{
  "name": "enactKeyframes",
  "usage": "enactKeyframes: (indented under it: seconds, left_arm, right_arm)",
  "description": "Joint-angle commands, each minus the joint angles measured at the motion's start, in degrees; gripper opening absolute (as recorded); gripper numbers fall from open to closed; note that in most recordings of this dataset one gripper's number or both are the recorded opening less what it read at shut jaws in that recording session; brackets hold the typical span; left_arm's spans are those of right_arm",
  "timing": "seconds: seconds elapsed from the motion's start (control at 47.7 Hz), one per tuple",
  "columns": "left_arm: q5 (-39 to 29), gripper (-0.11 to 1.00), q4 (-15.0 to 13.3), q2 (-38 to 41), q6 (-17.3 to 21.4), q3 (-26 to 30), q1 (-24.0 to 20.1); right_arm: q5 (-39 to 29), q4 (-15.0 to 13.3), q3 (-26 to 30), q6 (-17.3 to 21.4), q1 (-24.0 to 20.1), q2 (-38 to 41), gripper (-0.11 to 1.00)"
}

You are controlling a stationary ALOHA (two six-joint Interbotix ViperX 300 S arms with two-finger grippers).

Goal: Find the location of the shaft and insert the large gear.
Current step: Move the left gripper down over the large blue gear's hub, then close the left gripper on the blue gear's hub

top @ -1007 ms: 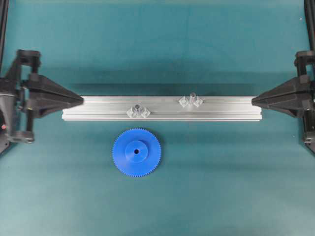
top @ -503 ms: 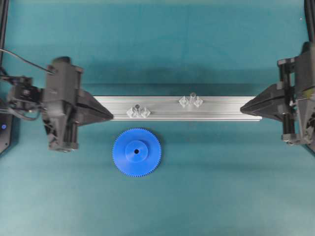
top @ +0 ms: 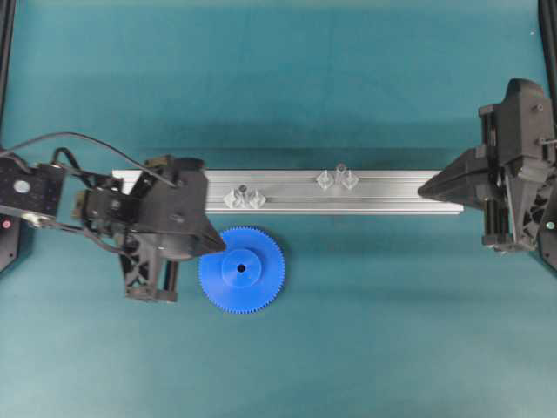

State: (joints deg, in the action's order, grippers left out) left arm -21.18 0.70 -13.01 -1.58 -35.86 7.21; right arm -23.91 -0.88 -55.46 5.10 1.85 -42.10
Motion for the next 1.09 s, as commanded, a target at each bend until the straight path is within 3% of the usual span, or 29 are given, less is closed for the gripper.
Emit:
enactKeyframes:
  seconds: [0.0, 0.147, 0.21, 0.294, 0.461, 0.566, 0.776, 1.069]
  left_arm:
    - [-1.1, -0.01, 0.2, 0.6, -0.2, 2.7, 0.5]
    - [-2.4, 0.0, 0.2, 3.0, -0.4, 3.9, 0.7]
    - [-2.6, 0.07, 0.2, 3.6, -0.4, 4.2, 0.6]
    - [-2.6, 0.26, 0.2, 4.6, -0.8, 4.8, 0.6]
    - [-5.1, 0.76, 0.1, 7.3, -1.9, 6.9, 0.9]
    - [-9.0, 0.93, 0.2, 10.1, -4.3, 8.3, 1.0]
    - [-9.8, 0.94, 0.2, 15.4, -5.6, 8.8, 1.1]
    - [-6.1, 0.94, 0.2, 18.9, -5.9, 9.1, 1.1]
  right_arm:
    - [0.9, -0.8, 0.4, 0.4, 1.0, -2.1, 0.0]
    - [0.4, -1.0, -0.9, 0.4, 1.7, -6.4, 0.0]
    - [-0.3, -1.0, -1.6, 0.5, 1.7, -8.4, 0.0]
    - [-1.7, -1.0, -2.3, 0.6, 1.7, -10.4, 0.0]
    - [-4.1, -1.0, -2.8, 0.6, 1.8, -12.6, 0.0]
    - [-4.3, -1.0, -3.2, 0.6, 1.9, -12.7, 0.0]
    - [-4.2, -1.0, -3.4, 0.7, 2.2, -12.7, 0.0]
    - [-4.6, -1.0, -3.6, 0.7, 2.5, -12.9, 0.0]
